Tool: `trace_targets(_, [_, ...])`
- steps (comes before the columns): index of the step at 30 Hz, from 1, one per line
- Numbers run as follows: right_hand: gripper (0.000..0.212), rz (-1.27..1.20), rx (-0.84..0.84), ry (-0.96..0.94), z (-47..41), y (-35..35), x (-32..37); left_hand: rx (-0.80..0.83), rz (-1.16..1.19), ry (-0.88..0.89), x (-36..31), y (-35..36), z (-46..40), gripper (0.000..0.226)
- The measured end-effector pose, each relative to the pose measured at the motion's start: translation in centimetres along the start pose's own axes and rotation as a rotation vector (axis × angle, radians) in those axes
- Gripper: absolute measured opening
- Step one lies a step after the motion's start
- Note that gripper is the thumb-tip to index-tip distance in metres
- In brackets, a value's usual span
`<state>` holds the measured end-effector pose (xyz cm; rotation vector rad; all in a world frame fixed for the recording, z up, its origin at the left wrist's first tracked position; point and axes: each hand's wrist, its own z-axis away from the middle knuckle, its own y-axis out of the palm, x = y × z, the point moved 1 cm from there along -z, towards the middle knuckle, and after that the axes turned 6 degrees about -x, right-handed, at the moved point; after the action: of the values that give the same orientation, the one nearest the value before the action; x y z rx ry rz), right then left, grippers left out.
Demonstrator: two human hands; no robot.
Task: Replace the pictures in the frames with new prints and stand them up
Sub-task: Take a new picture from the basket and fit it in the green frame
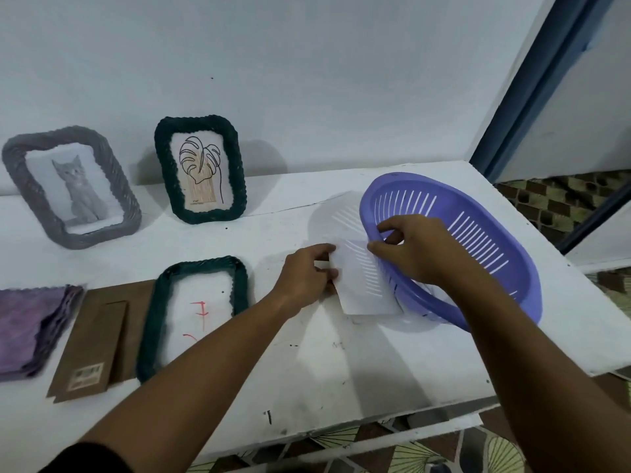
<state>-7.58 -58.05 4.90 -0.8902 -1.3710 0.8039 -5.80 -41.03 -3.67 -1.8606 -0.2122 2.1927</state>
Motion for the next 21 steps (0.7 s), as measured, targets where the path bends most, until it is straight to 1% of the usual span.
trace_targets(4, [0.045, -0.022, 0.010, -0.006, 0.2, 0.3, -0.1, -0.008, -0.015, -0.007, 0.0, 0.8, -0.1, 0.045])
trace_targets(9, [0.045, -0.108, -0.009, -0.003, 0.3, 1.2, -0.8, 0.003, -0.044, 0.017, -0.1, 0.9, -0.2, 0.046])
trace_targets(13, [0.044, -0.127, -0.026, -0.022, 0.2, 1.4, -0.9, 0.026, -0.051, 0.017, -0.2, 0.7, -0.4, 0.046])
trace_targets(16, [0.043, -0.150, 0.025, -0.015, 0.1, 1.1, -1.1, 0.049, -0.161, 0.042, -0.6, 0.2, -0.6, 0.042])
trace_targets(17, [0.040, -0.181, 0.048, 0.004, -0.2, 0.8, -1.3, 0.035, -0.225, 0.055, -0.9, 0.0, -0.7, 0.040])
trace_targets(19, [0.036, -0.204, 0.054, 0.057, -1.2, 0.0, -2.3, -0.059, -0.350, 0.132, -1.8, -0.4, -1.3, 0.036])
trace_targets(21, [0.036, -0.059, 0.062, 0.109, -2.5, -0.7, -3.6, -0.181, -0.342, 0.270, -3.4, -0.4, -1.6, 0.029])
